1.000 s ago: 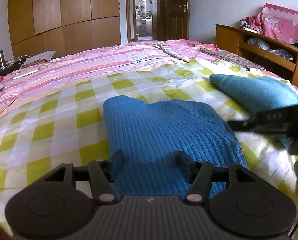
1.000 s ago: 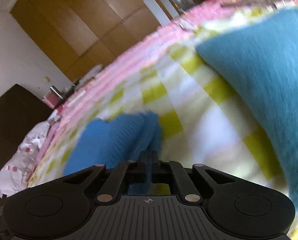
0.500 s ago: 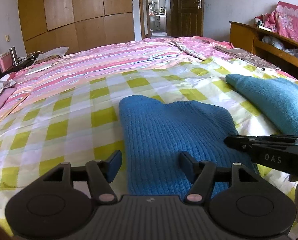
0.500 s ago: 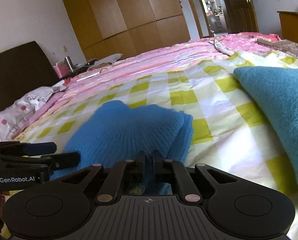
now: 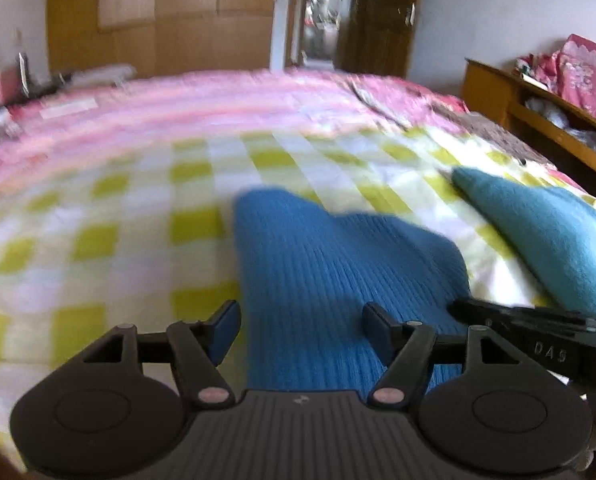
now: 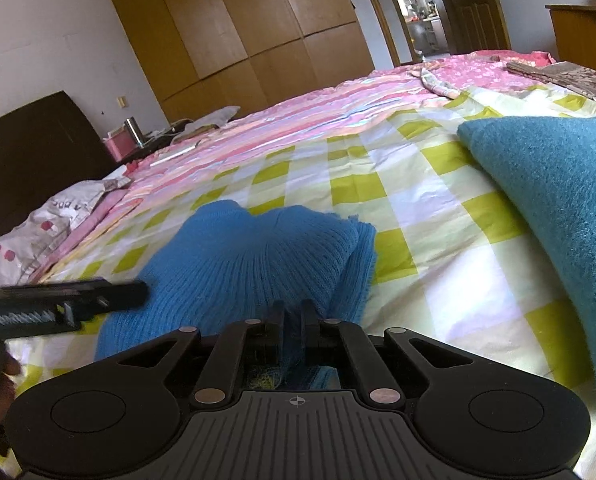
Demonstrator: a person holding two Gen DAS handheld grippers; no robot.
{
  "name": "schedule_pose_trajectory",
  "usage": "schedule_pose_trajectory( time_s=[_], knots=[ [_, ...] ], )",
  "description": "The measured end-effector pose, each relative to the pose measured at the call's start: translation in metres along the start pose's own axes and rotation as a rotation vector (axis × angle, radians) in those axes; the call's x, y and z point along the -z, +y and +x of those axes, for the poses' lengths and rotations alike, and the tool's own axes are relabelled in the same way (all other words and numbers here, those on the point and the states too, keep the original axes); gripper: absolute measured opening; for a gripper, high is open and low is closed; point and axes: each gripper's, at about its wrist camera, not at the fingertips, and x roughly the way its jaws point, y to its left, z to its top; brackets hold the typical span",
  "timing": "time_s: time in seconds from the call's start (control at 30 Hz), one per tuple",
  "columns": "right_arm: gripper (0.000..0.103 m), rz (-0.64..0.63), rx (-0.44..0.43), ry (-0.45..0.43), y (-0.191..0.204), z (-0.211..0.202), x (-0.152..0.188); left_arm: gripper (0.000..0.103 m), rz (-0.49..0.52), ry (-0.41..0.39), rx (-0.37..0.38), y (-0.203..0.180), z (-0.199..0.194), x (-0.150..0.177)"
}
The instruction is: Fold small clothes
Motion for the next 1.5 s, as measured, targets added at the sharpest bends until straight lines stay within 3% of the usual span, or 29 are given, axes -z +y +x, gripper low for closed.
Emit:
schedule_pose_trajectory(
  time_s=[0.17, 0.27, 0.4, 0.47, 0.6, 0.73, 0.87, 1.27, 1.5],
  knots=[
    [0.003, 0.003, -0.010, 0.011, -0.004, 0.000, -0.002, 0.073, -0.095, 0.026, 0.057, 0.010, 0.005, 0.008],
    [0.003, 0.003, -0.013, 0.018, -0.007, 0.000, -0.003, 0.072, -0.084, 0.030, 0.065, 0.007, -0.001, 0.014],
    [0.004, -0.018, 0.011, 0.026, -0.003, -0.004, -0.004, 0.072, -0.033, 0.032, 0.020, -0.004, -0.013, 0.019],
    [0.016, -0.052, 0.040, 0.014, 0.005, -0.013, -0.002, 0.072, -0.010, 0.028, -0.013, -0.009, -0.019, 0.021],
    [0.017, -0.095, 0.060, -0.013, 0.026, -0.033, 0.004, 0.072, 0.031, 0.023, -0.056, -0.015, -0.032, 0.028],
    [0.017, -0.114, 0.069, -0.013, 0.040, -0.047, 0.015, 0.072, 0.042, 0.036, -0.071, -0.015, -0.039, 0.038],
    [0.017, -0.079, 0.109, 0.055, 0.040, -0.044, 0.026, 0.072, 0.030, 0.060, -0.081, -0.014, -0.041, 0.047],
    [0.017, -0.109, 0.133, 0.052, 0.070, -0.078, 0.036, 0.074, -0.001, 0.042, -0.073, -0.013, -0.065, 0.067],
    [0.017, -0.099, 0.143, 0.054, 0.085, -0.088, 0.052, 0.088, -0.028, 0.035, -0.098, -0.005, -0.081, 0.081]
  ],
)
